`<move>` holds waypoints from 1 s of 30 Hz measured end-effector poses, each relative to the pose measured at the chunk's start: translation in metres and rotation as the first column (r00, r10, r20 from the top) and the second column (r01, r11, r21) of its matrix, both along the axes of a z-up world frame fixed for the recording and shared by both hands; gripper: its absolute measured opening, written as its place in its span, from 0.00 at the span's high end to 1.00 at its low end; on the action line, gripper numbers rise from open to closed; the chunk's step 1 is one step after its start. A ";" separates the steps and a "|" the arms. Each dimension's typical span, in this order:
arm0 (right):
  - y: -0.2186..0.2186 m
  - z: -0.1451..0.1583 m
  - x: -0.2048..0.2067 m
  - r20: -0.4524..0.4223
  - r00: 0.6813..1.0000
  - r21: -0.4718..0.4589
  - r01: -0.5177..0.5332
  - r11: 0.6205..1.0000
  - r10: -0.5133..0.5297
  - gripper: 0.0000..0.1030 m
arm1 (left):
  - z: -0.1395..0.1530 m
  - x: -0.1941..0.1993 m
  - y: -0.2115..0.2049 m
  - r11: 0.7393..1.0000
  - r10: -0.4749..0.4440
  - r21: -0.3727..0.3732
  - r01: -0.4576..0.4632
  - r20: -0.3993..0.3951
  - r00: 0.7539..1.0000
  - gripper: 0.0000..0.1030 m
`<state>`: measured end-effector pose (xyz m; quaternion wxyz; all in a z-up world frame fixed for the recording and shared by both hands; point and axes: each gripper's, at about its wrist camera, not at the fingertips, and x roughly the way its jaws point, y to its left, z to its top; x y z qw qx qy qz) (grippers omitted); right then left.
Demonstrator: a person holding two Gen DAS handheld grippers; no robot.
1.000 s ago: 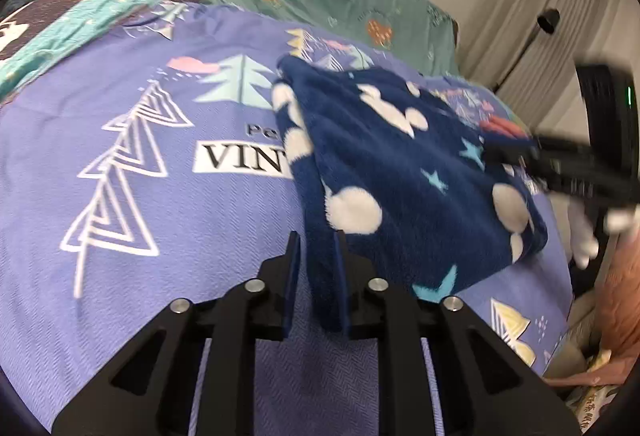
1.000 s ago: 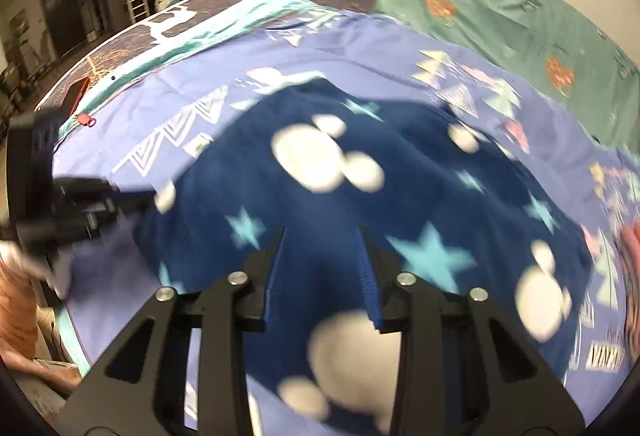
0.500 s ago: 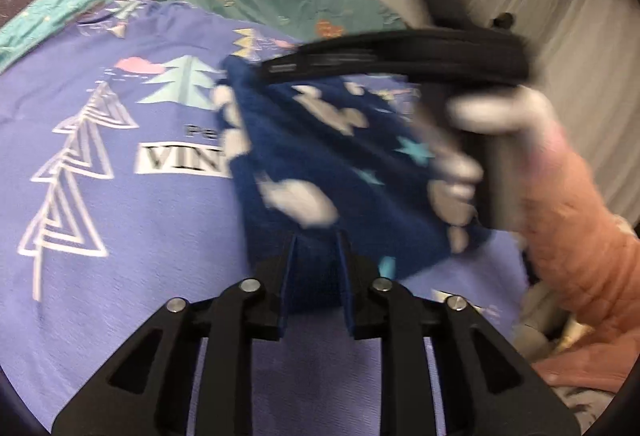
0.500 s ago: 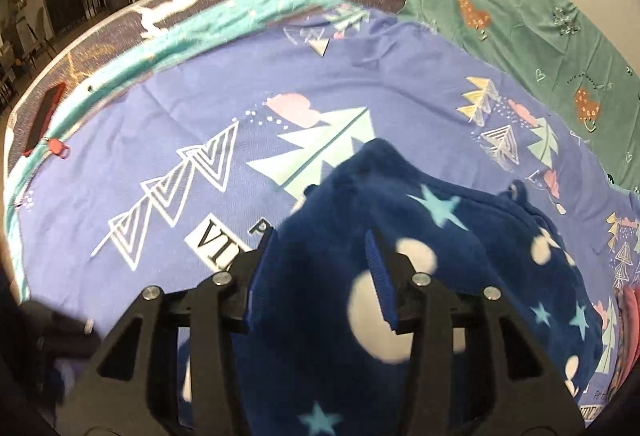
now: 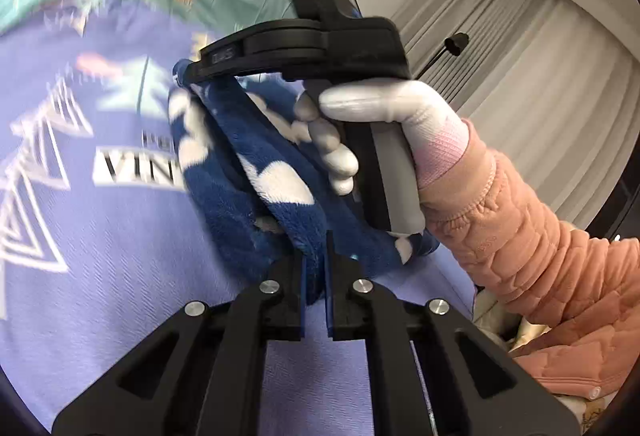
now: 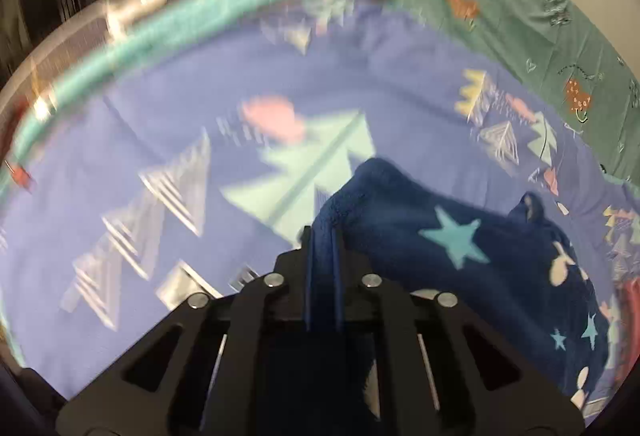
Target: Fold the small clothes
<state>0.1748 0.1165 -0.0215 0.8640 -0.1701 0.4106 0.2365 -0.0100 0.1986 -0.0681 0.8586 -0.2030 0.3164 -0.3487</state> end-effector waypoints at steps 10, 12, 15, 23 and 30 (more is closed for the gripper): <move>0.004 -0.049 0.021 -0.098 0.995 -0.007 -0.019 1.000 0.019 0.81 | -0.028 -0.004 -0.014 0.961 0.083 0.271 -0.052 -0.104 0.991 0.91; 0.004 -0.043 0.015 -0.081 0.996 0.007 -0.046 0.999 0.046 0.69 | -0.024 -0.007 -0.013 0.958 0.091 0.280 -0.061 -0.095 0.991 0.87; -0.001 -0.020 0.003 -0.047 0.997 0.044 -0.063 0.997 0.065 0.60 | -0.026 -0.014 -0.012 0.956 0.094 0.288 -0.062 -0.098 0.991 0.85; -0.046 0.019 -0.039 -0.021 0.998 0.118 -0.051 0.992 0.053 0.86 | -0.011 -0.018 -0.004 0.938 0.145 0.323 -0.125 -0.040 0.989 0.78; -0.049 -0.037 -0.035 -0.164 0.986 0.068 -0.014 0.998 0.025 0.85 | -0.003 -0.003 -0.007 0.933 0.162 0.330 -0.147 -0.017 0.987 0.78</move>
